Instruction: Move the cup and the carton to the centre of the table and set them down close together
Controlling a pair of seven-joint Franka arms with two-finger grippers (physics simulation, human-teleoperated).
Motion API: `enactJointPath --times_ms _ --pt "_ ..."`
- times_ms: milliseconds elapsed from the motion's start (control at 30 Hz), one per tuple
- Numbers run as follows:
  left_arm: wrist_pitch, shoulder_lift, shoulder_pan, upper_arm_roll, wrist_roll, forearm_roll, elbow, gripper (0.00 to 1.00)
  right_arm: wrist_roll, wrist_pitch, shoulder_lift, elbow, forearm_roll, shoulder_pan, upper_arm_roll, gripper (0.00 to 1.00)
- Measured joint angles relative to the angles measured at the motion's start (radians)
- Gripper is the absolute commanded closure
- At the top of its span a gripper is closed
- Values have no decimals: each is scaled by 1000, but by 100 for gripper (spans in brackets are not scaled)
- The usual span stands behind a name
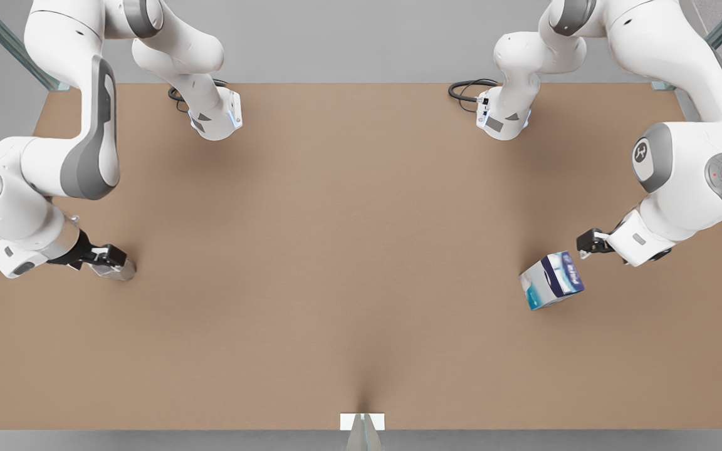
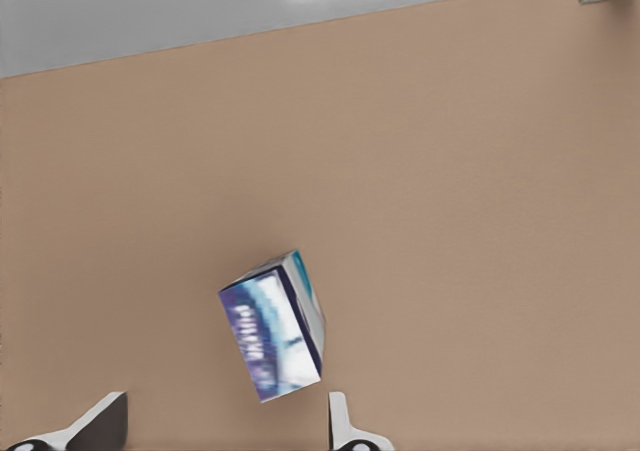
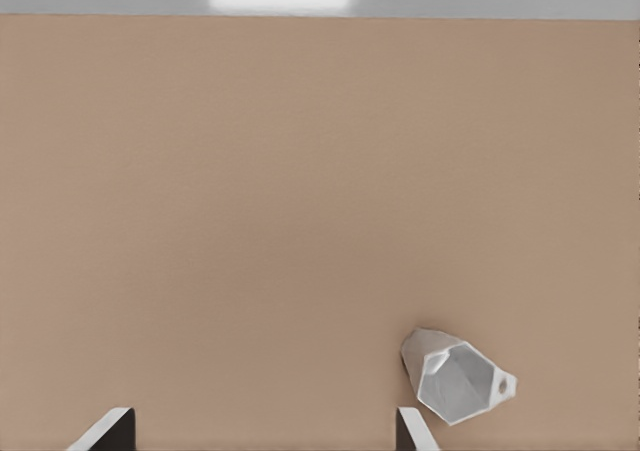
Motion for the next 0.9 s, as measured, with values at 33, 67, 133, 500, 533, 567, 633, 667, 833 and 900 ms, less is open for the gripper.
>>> enactJointPath --times_ms 33,67,133,500,533,567,633,667,833,900 --pt "0 1 0 0 1 1 0 0 0 1 4 2 1 0 1 0" --pt "0 2 0 0 1 2 0 0 0 -4 10 2 0 -4 3 0" --pt "0 3 0 0 2 3 0 0 -2 3 12 -15 0 2 5 0" --pt "1 28 -2 -2 0 4 -2 0 -136 225 143 -181 29 -88 -64 0" --pt "2 35 0 -2 -1 4 -1 0 -139 228 153 -180 34 -85 -78 0" --pt "2 36 0 -2 -1 3 -1 0 -236 247 166 -184 34 -90 -83 0" --pt "2 38 0 -2 -4 3 -1 0 -346 248 167 -194 33 -89 -87 0" --pt "2 38 -1 -2 -4 3 -2 0 -436 252 168 -207 35 -89 -87 0" --pt "2 43 -2 -2 -4 2 -2 0 -779 398 137 -354 38 -105 -96 0" --pt "1 43 -2 -2 -5 -1 -2 0 -799 426 127 -403 38 -116 -98 0"
